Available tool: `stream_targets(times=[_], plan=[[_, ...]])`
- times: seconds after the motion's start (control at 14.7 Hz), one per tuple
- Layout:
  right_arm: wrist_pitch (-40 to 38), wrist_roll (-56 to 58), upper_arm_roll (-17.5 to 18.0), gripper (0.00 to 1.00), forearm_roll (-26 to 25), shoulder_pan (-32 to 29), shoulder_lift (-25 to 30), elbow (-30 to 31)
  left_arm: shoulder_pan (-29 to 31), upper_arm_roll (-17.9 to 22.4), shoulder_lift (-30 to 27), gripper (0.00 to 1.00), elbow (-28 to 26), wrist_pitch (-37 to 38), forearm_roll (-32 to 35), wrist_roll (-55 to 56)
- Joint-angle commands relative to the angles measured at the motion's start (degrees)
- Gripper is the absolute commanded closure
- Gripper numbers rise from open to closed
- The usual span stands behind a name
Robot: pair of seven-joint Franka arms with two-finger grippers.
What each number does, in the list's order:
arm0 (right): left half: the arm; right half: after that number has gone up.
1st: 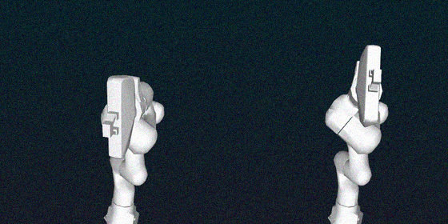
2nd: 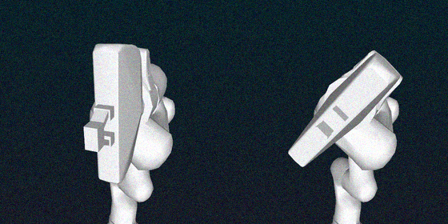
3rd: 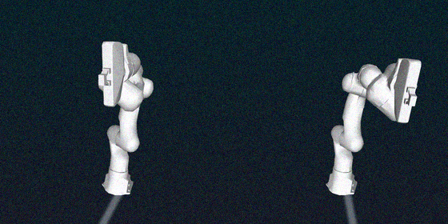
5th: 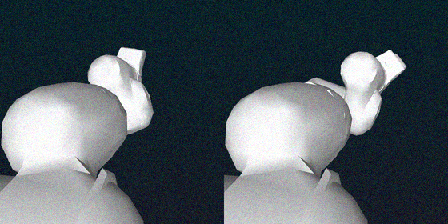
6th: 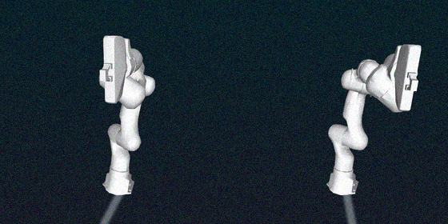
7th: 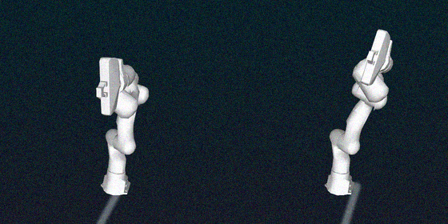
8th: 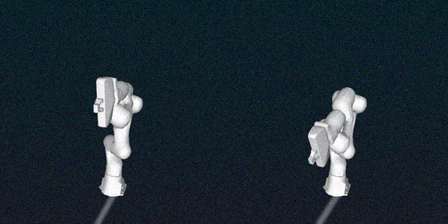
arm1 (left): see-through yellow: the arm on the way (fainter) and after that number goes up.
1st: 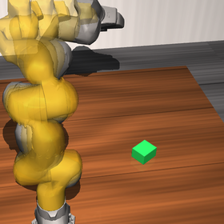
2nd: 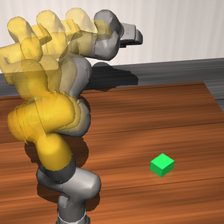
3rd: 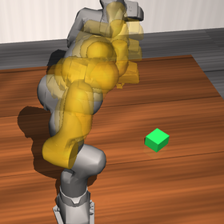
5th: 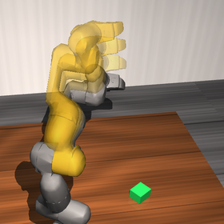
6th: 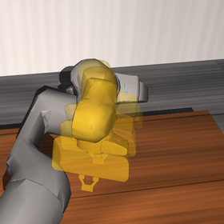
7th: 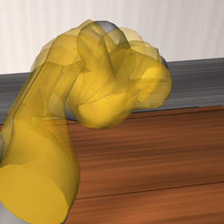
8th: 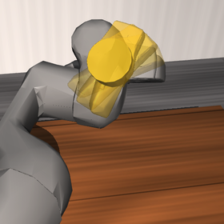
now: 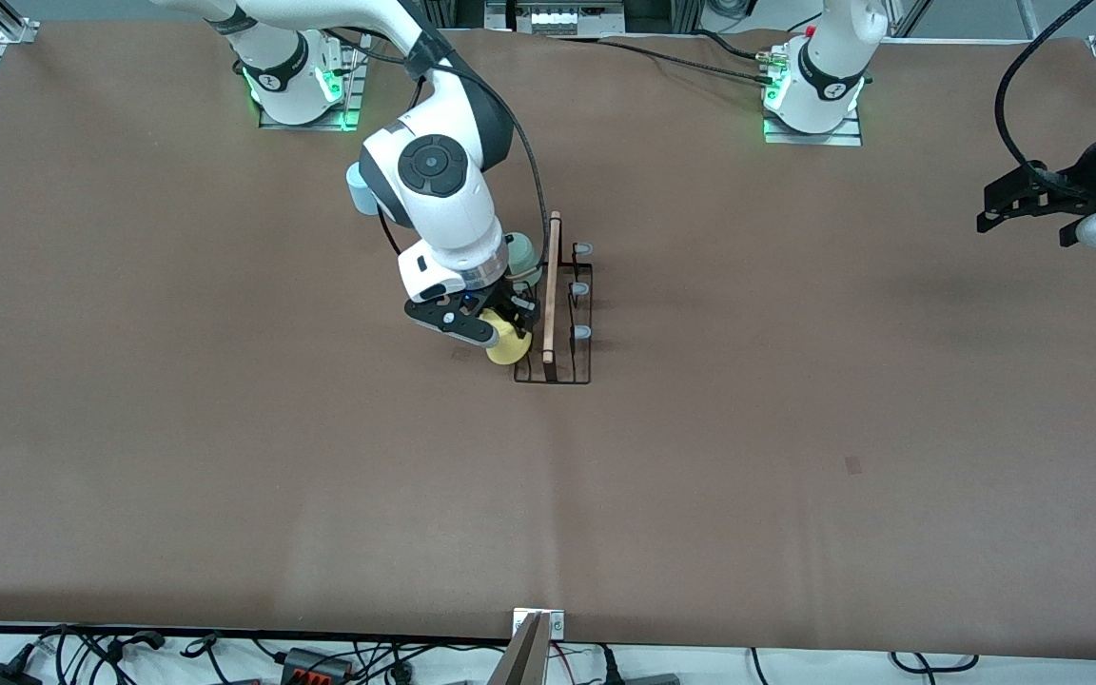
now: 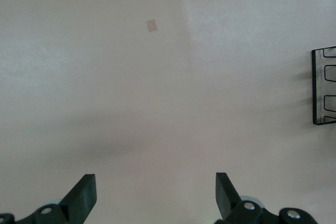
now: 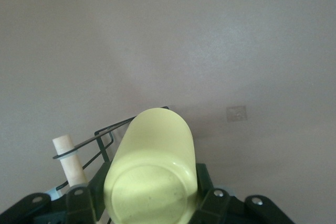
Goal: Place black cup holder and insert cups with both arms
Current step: 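Carry the yellow cup with the right gripper and lower it onto a peg, then open the right gripper and lift it away from the yellow cup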
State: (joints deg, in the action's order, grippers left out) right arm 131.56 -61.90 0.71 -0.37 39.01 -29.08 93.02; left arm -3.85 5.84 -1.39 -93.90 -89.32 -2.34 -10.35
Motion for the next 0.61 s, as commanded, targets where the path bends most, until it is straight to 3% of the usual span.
stream_targets(times=[0.0, 0.14, 0.2, 0.27, 0.55], plan=[[0.01, -1.38, 0.0, 0.63, -0.07, 0.97, -1.15, -1.27, -0.1, 0.04, -0.1, 0.0, 0.47, 0.46, -1.0, 0.33], [0.01, -1.47, 0.61, 0.53, 0.02, 1.15, -1.5, -1.27, -0.1, 0.04, -0.1, 0.0, 0.47, 0.46, -1.0, 0.24], [0.01, -1.38, 0.61, 0.14, 0.02, 1.15, -1.77, -1.27, -0.1, 0.13, -0.1, 0.0, 0.47, 0.46, -1.0, 0.24], [0.01, -1.38, 0.61, 0.0, 0.02, 1.06, -1.94, -1.27, -0.1, 0.13, -0.1, 0.0, 0.47, 0.55, -1.0, -0.02], [-0.78, 0.73, 0.44, 0.0, 0.1, -2.43, 0.76, -1.27, 0.6, 0.31, -0.1, 0.0, 0.47, 0.63, -1.0, -0.38]])
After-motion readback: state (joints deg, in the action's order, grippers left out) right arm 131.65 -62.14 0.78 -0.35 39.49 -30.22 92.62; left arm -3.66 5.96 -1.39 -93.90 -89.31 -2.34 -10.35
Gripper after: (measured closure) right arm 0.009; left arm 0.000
